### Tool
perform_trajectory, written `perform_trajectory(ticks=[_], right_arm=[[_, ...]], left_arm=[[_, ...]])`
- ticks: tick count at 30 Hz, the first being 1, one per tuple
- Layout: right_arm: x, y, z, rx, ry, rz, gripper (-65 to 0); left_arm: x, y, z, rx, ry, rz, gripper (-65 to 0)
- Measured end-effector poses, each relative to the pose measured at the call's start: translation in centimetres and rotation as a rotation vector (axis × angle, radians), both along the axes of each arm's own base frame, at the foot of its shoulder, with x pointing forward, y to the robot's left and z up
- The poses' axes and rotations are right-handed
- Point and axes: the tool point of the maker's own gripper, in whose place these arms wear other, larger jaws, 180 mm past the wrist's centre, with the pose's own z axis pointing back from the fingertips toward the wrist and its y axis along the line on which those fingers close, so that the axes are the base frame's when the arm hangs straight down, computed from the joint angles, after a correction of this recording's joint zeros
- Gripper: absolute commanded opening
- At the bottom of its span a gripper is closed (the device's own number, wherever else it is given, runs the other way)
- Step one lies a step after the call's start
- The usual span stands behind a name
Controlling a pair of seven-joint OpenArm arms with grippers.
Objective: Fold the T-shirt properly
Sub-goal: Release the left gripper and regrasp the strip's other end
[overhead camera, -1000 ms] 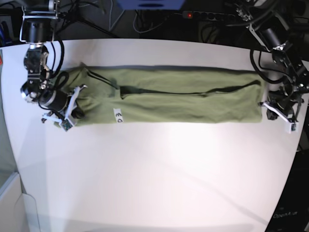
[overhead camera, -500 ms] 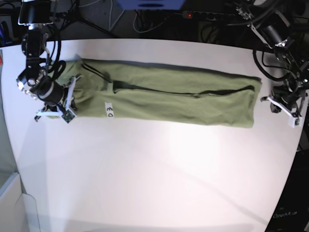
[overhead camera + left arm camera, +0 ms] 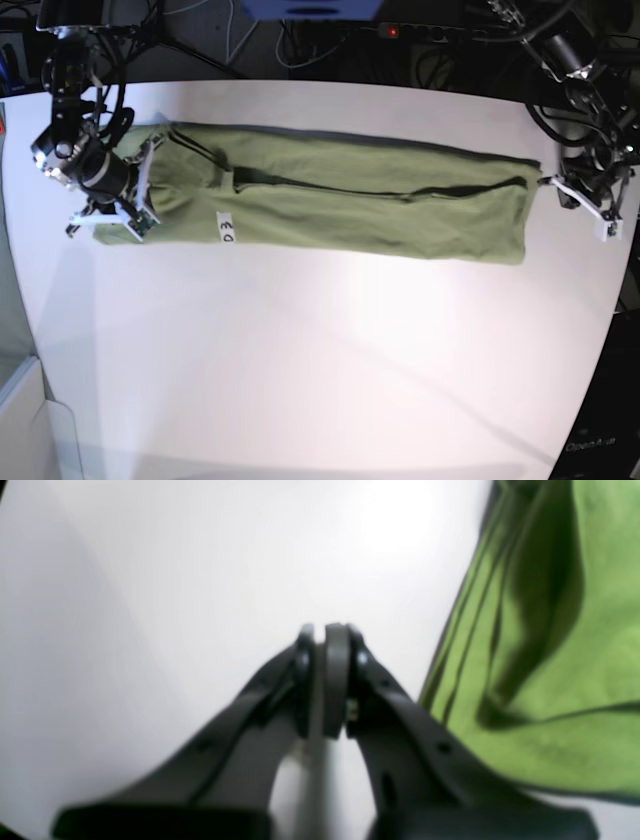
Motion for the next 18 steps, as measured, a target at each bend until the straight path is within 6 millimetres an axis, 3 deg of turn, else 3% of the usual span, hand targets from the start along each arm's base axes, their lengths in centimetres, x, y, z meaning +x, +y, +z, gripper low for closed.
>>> perform_trajectory(ticks=[9, 13, 16, 18], right_arm=[[-1.4, -0.1, -3.3, 0.030, 0.098, -0.030, -64.9], [-1.0, -0.2, -3.8, 0.042, 0.105, -0.040, -64.4], [-0.8, -0.1, -4.0, 0.047, 0.107, -0.039, -64.7], [-0.8, 0.2, -4.1, 0.053, 0.108, -0.029, -64.7]], left_arm=[[0.1, -1.2, -0.6, -0.031, 0.003, -0.001, -61.4], [0.1, -1.2, -0.4, -0.027, 0.048, -0.005, -61.3], [1.1, -1.1, 1.4, -0.001, 0.000, -0.011, -60.5], [1.7, -1.1, 3.0, 0.011, -0.049, -0.015, -54.8]])
